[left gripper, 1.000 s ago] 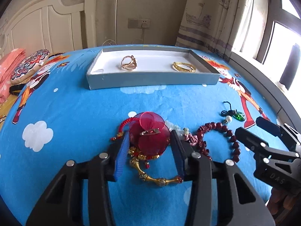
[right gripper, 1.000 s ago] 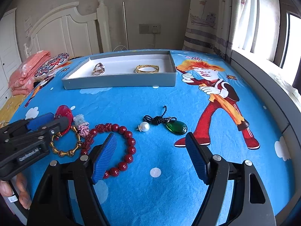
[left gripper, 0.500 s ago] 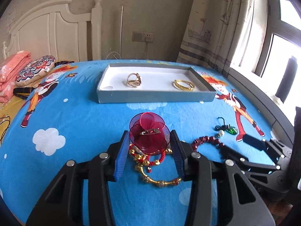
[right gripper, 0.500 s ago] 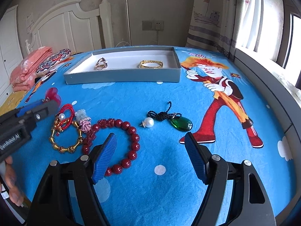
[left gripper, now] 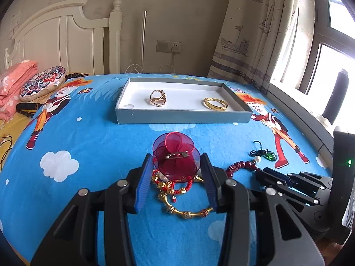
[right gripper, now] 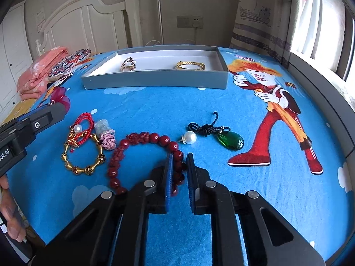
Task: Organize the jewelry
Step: 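Grasp the red flower brooch with the left tool while the right tool grasps the red bead bracelet, then lift and carry the brooch with the left tool while the right tool carries the bead bracelet to the tray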
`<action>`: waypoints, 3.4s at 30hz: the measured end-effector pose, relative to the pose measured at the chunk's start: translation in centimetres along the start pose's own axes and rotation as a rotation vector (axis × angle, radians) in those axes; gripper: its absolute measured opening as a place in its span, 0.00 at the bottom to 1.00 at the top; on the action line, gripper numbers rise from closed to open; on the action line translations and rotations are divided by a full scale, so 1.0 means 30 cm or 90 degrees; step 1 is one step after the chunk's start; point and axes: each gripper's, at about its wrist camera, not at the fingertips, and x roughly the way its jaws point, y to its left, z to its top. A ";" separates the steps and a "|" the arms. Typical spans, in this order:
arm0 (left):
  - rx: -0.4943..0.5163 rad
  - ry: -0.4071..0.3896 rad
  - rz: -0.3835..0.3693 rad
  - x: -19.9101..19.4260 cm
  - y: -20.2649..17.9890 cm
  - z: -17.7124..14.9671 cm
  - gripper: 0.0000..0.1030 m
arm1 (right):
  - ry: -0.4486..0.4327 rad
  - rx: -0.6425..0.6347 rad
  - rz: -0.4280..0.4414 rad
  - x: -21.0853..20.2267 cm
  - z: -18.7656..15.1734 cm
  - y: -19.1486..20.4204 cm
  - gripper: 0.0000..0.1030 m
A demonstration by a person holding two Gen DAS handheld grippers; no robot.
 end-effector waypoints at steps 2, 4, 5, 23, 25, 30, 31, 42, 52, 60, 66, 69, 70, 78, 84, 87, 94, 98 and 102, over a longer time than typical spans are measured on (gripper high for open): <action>-0.001 -0.001 0.000 -0.002 0.003 0.000 0.41 | -0.004 0.001 0.005 -0.005 0.000 -0.001 0.13; -0.001 -0.001 0.000 -0.002 0.002 0.000 0.41 | -0.014 0.005 0.005 -0.020 0.003 -0.007 0.13; -0.001 -0.001 0.000 -0.003 0.002 0.000 0.41 | -0.019 0.006 0.005 -0.027 0.005 -0.008 0.13; -0.011 0.011 -0.004 0.005 -0.007 0.014 0.41 | -0.093 0.019 0.010 -0.144 0.077 -0.020 0.13; -0.007 0.016 -0.001 0.009 -0.014 0.022 0.41 | -0.097 0.017 0.010 -0.148 0.087 -0.017 0.13; -0.001 0.022 0.011 0.011 -0.025 0.048 0.41 | -0.120 0.010 0.010 -0.174 0.129 -0.003 0.13; 0.002 0.022 0.015 0.010 -0.029 0.054 0.41 | -0.122 0.009 0.009 -0.177 0.136 -0.001 0.13; 0.009 -0.002 0.039 -0.022 -0.044 0.132 0.41 | -0.138 0.005 -0.010 -0.177 0.191 0.011 0.13; 0.009 -0.003 0.050 -0.011 -0.030 0.158 0.41 | -0.134 0.004 -0.015 -0.158 0.221 0.008 0.13; 0.019 -0.009 0.060 0.021 -0.018 0.215 0.41 | -0.136 0.003 -0.011 -0.137 0.278 0.006 0.13; 0.027 -0.009 0.065 0.078 -0.014 0.275 0.41 | -0.136 0.010 -0.019 -0.095 0.340 -0.019 0.13; 0.028 -0.008 0.069 0.121 -0.008 0.314 0.41 | -0.137 0.012 -0.022 -0.066 0.383 -0.030 0.13; 0.026 -0.007 0.069 0.131 -0.006 0.323 0.41 | -0.137 0.011 -0.025 -0.056 0.395 -0.031 0.13; 0.026 0.005 0.078 0.266 0.004 0.417 0.41 | -0.149 0.013 -0.044 0.023 0.520 -0.045 0.13; 0.026 0.022 0.083 0.387 0.012 0.476 0.41 | -0.149 0.017 -0.052 0.100 0.592 -0.055 0.13; 0.029 0.036 0.083 0.455 0.013 0.499 0.41 | -0.146 0.023 -0.054 0.153 0.623 -0.061 0.13; 0.021 0.073 0.082 0.602 0.031 0.524 0.41 | -0.115 0.034 -0.059 0.290 0.669 -0.080 0.13; 0.010 0.102 0.071 0.671 0.044 0.520 0.41 | -0.096 0.030 -0.068 0.359 0.683 -0.083 0.13; 0.003 0.127 0.073 0.729 0.054 0.511 0.42 | -0.068 0.038 -0.072 0.419 0.690 -0.100 0.13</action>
